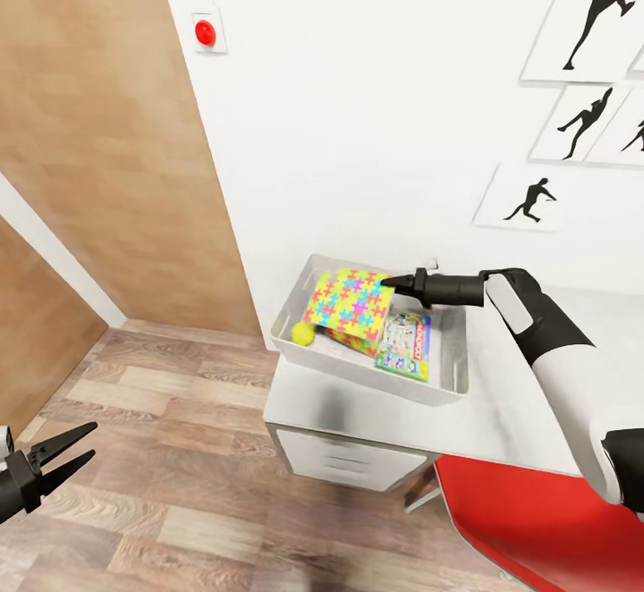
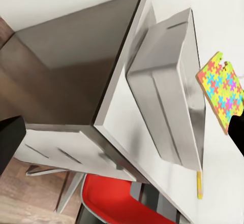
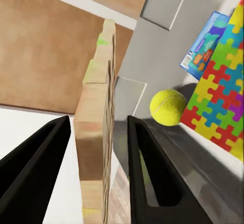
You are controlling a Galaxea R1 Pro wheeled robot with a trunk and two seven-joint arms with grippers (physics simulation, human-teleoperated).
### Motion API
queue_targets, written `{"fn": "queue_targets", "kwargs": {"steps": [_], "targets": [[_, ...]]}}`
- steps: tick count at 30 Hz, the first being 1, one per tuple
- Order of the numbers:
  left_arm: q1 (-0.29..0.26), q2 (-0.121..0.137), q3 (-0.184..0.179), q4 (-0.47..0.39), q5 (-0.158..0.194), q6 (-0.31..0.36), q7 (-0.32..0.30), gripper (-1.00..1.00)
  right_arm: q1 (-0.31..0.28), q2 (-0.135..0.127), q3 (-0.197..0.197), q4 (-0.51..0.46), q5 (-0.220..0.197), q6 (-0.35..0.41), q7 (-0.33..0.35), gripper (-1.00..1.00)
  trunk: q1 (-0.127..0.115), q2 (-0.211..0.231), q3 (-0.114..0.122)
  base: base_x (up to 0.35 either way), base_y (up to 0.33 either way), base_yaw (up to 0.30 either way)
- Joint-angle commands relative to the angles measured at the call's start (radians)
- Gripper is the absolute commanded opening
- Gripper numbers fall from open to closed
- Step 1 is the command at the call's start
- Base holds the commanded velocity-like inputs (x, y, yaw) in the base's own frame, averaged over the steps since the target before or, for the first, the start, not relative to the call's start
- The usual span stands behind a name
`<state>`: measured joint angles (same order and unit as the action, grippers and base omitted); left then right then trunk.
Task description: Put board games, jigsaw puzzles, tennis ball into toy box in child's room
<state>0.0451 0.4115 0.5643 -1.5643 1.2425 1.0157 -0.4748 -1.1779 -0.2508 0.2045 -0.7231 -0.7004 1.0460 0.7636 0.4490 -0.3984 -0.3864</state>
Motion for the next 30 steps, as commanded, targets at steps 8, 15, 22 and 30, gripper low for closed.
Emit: {"fn": "queue_targets", "kwargs": {"steps": [8,15,22,30], "targets": [[-0.005,-0.010,0.000,0.000,-0.023,0.003,-0.006,1.00,0.000,-0.005,0.009,0.009,0.003,0.001,0.005,-1.00,0.001,-0.002,-0.001,0.156,0.000,0.000],[-0.006,-0.013,0.000,0.000,-0.027,0.003,-0.006,1.00,0.000,-0.006,0.012,0.012,0.004,0.001,0.005,-1.00,0.001,-0.002,-0.001,0.043,0.000,0.000],[-0.006,-0.014,0.000,0.000,-0.030,0.003,-0.005,1.00,0.001,-0.007,0.013,0.012,0.004,0.001,0.005,-1.00,0.001,-0.002,-0.001,0.013,0.000,0.000],[-0.007,-0.014,0.000,0.000,-0.030,0.003,-0.005,1.00,0.018,-0.006,0.016,0.012,0.004,0.001,0.005,-1.00,0.001,-0.002,-0.001,0.004,0.000,0.000]]}}
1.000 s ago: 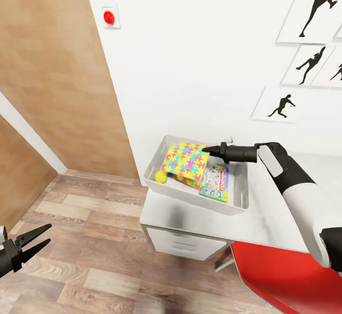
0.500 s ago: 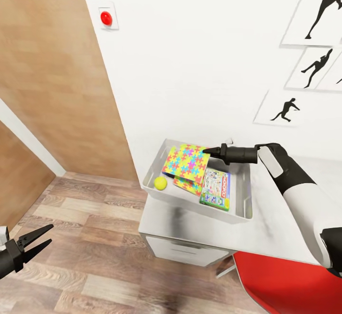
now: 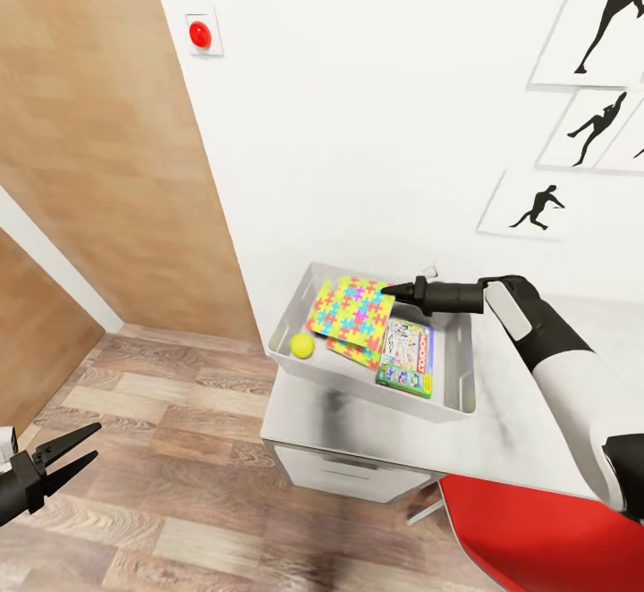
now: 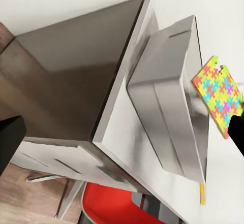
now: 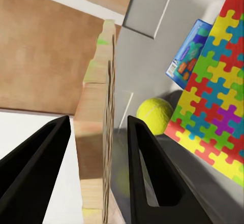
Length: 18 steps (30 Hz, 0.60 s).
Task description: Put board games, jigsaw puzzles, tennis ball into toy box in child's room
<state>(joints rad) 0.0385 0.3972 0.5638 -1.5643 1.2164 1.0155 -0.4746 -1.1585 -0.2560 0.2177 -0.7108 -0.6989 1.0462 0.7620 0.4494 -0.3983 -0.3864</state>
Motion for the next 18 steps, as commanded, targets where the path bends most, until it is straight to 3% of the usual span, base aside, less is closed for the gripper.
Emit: {"fn": "queue_targets", "kwargs": {"steps": [1,18], "targets": [[0.000,0.000,0.001,0.000,-0.004,0.003,-0.006,1.00,0.001,-0.001,0.003,0.000,0.003,0.001,0.006,-1.00,0.001,-0.002,-0.001,0.002,0.000,0.000],[0.000,0.000,0.001,0.000,-0.004,0.004,-0.008,1.00,0.009,0.002,0.005,0.001,0.002,0.001,0.005,-1.00,0.001,-0.002,-0.001,0.000,0.000,0.000]]}}
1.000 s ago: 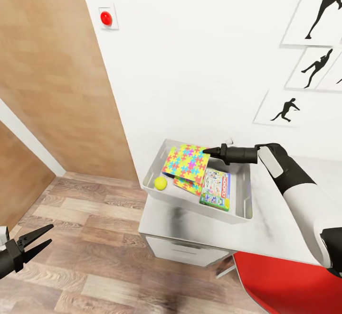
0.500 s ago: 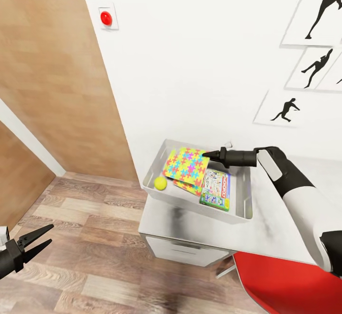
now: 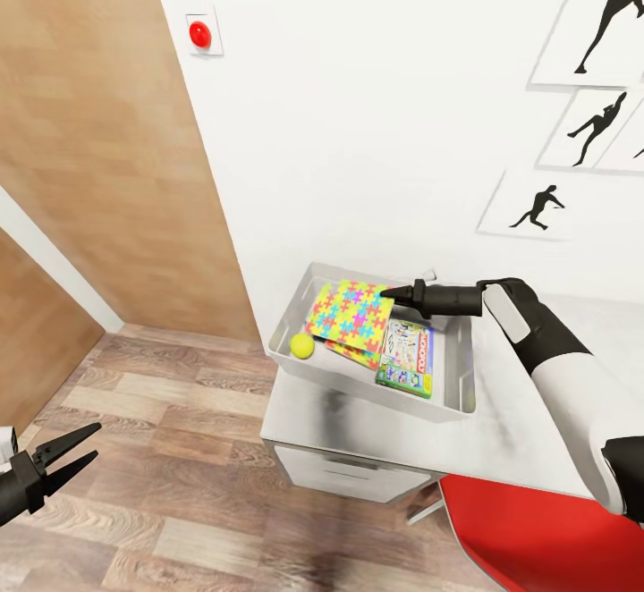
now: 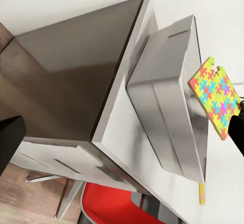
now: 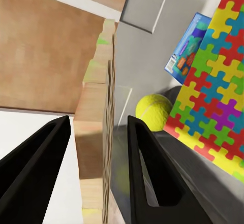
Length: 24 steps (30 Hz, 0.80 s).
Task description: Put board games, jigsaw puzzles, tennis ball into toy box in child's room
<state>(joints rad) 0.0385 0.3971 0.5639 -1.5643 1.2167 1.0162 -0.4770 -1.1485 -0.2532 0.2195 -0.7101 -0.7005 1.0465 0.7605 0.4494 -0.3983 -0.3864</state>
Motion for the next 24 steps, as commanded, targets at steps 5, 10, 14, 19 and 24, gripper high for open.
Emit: {"fn": "queue_targets", "kwargs": {"steps": [5,10,14,19,24], "targets": [[0.000,0.000,0.001,0.000,-0.004,0.004,-0.006,1.00,-0.001,0.003,0.003,0.008,0.004,0.001,0.005,-1.00,0.001,-0.002,-0.001,0.000,0.000,0.000],[0.000,0.000,0.001,0.000,-0.003,0.004,-0.006,1.00,-0.001,0.006,0.002,0.017,0.004,0.001,0.004,-1.00,0.001,-0.002,-0.001,0.000,0.000,0.000],[0.000,0.000,0.001,0.000,-0.003,0.004,-0.007,1.00,0.000,0.007,0.002,0.020,0.004,0.001,0.003,-1.00,0.001,-0.002,-0.001,0.000,0.000,0.000],[0.000,0.000,0.001,0.000,-0.003,0.004,-0.007,1.00,0.000,0.009,0.002,0.022,0.004,0.001,0.002,-1.00,0.001,-0.002,-0.001,0.000,0.000,0.000],[0.000,0.000,0.001,0.000,-0.003,0.004,-0.008,1.00,0.000,0.010,0.002,0.022,0.004,0.001,0.002,-1.00,0.001,-0.002,-0.001,0.000,0.000,0.000]]}}
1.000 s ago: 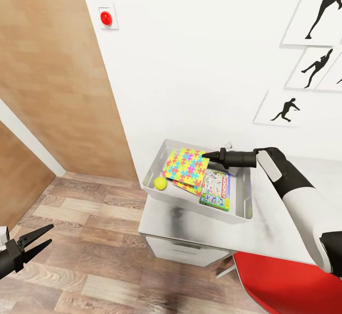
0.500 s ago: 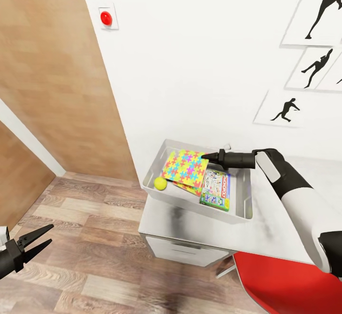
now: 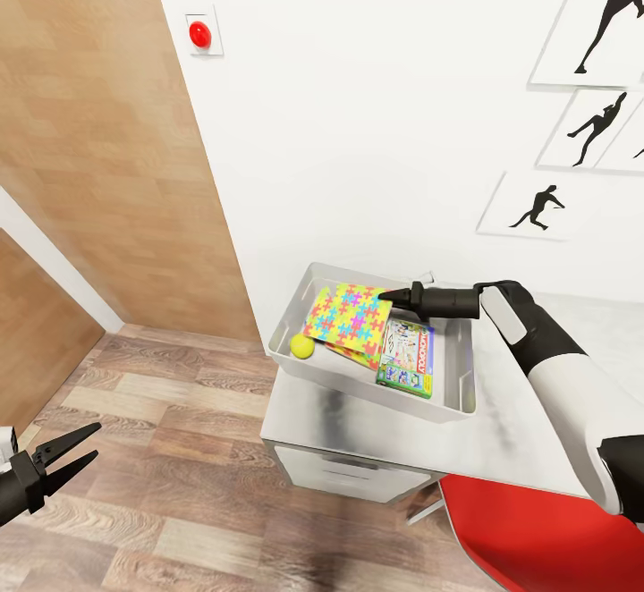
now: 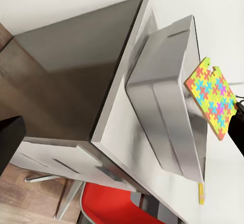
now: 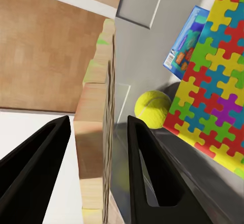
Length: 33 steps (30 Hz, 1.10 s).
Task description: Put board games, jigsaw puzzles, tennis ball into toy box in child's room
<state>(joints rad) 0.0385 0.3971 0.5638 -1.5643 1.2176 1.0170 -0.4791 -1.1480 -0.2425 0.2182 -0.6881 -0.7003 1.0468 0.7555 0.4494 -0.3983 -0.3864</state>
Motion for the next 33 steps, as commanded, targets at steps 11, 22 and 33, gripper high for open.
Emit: {"fn": "queue_targets", "kwargs": {"steps": [11,22,33], "targets": [[0.000,0.000,0.001,0.000,-0.004,0.003,-0.006,1.00,-0.001,0.001,0.004,0.009,0.004,0.000,0.006,-1.00,0.001,-0.002,-0.001,0.000,0.000,0.000],[0.000,0.000,0.001,-0.001,-0.004,0.003,-0.007,1.00,-0.001,0.003,0.005,0.030,0.005,0.000,0.003,1.00,0.001,-0.002,-0.001,0.000,0.000,0.000],[0.000,0.000,0.001,-0.002,-0.004,0.003,-0.006,1.00,-0.001,0.002,0.004,0.043,0.006,0.000,0.002,1.00,0.001,-0.002,-0.001,0.000,0.000,0.000]]}}
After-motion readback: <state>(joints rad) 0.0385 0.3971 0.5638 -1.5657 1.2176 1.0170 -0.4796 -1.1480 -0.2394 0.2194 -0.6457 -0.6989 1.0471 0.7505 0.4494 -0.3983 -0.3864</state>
